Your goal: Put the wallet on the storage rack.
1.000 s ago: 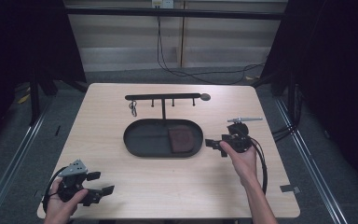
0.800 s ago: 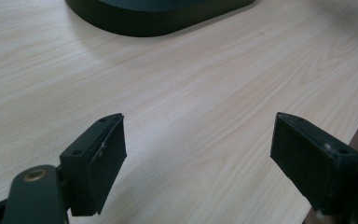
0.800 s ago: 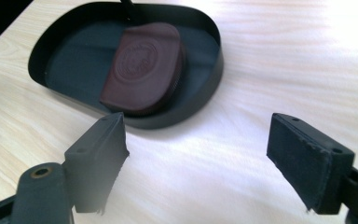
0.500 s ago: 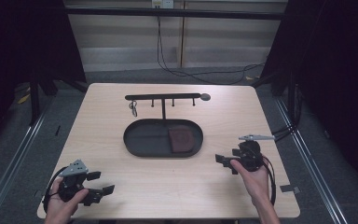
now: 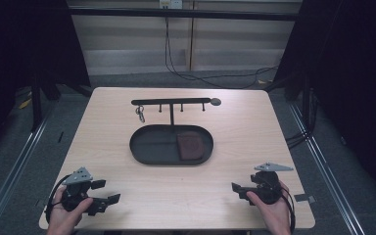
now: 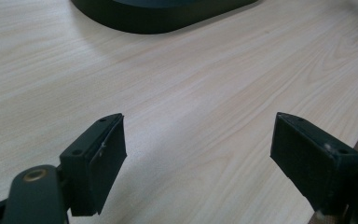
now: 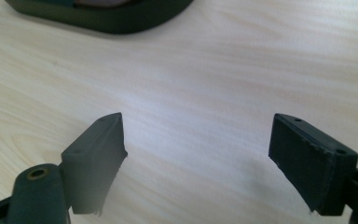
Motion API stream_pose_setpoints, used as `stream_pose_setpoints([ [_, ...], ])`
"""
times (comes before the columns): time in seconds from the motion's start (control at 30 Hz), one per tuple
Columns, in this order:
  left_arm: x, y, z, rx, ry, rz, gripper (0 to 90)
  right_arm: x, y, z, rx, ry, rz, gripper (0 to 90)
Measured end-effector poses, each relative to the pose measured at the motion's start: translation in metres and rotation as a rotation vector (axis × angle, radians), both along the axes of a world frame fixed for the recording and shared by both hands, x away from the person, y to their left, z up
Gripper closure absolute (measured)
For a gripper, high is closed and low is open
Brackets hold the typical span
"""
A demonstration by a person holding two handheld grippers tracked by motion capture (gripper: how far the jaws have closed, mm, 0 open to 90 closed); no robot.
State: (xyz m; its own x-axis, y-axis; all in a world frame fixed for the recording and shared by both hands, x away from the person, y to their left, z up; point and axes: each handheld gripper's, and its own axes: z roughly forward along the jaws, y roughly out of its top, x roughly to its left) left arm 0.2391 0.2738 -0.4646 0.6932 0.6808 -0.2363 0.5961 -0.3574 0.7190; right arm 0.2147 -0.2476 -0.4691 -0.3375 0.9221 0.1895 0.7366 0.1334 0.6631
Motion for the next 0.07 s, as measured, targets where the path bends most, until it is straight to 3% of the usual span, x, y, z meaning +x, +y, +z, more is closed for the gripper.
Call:
stream_pose_setpoints([
  [0.07, 0.0000, 0.0001, 0.0001, -0.003, 0.000, 0.001, 18.0, -0.0026, -0.0047, -0.0056, -0.022, 0.008, -0.007, 17.4],
])
